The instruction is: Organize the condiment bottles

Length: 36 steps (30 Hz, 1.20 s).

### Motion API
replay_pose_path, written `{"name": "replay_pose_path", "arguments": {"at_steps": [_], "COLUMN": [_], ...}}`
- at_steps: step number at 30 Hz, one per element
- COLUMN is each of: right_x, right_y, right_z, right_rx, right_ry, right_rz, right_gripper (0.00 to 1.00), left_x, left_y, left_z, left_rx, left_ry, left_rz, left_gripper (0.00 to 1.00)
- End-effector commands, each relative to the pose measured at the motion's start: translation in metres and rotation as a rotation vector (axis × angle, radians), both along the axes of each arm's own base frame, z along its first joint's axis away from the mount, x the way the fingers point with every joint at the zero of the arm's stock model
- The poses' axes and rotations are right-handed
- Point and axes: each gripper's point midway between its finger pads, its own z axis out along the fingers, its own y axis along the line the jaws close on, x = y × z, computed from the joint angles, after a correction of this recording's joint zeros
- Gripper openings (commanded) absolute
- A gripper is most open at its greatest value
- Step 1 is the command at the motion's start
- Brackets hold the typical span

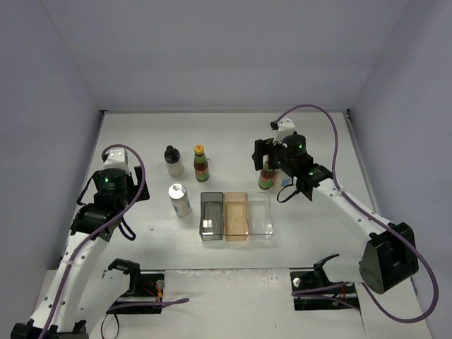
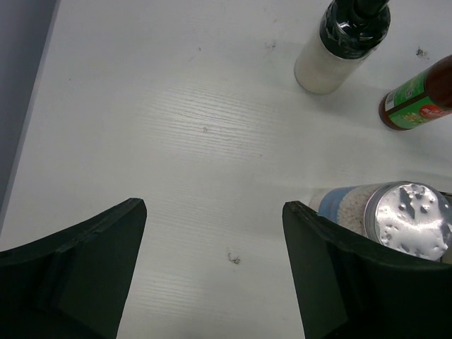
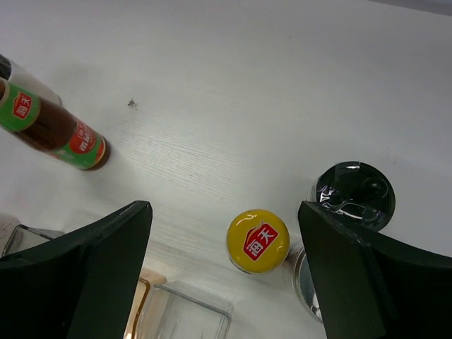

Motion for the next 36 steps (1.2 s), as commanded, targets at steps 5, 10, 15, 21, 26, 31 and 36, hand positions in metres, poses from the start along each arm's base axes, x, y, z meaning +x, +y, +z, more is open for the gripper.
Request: {"name": "replay_pose_path", "arguments": {"at_steps": [5,10,15,21,26,31,36], "right_x": [0.024,0.021,0.017,0.015,0.016,0.018,0.011], "right_y": [-0.006,-0.009,-0.013,-0.016,-0.016,-0.016,-0.012], "right_z": [0.026,0.014,0.004,-0.002,0.001,0.013,0.043], "right_rx": [0.018,0.001,-0.010,-0.025,-0.023,-0.021,-0.006], "right_ry": [-0.132,-0.116,-0.102,-0.100,-0.115,-0.148,-0.194], "right_rz": [-0.073,-0.078,-0.087,-0.096,-0.091,-0.092,-0.070], "right_gripper": [0.84,0.76,0.73,0.67,0.52,0.19,0.00], "left_x": [0.011,0.011,0.010,0.010,0.011,0.011,0.011], "left_y": [-0.002,-0.002,-0.002,-0.002,-0.002,-0.002,-0.002], "left_z": [0.022,0.022,0.021,0.020,0.019,0.019,0.019], "left_rx": [-0.014,-0.015,-0.014,-0.015,-0.015,-0.015,-0.013], "left_ry": [-0.091,-0.090,-0.087,-0.083,-0.083,-0.083,-0.084], "left_rz": [-0.004,-0.006,-0.006,-0.007,-0.006,-0.006,-0.004], "left_gripper": [0.79,0.79,0.79,0.79,0.79,0.79,0.79]}}
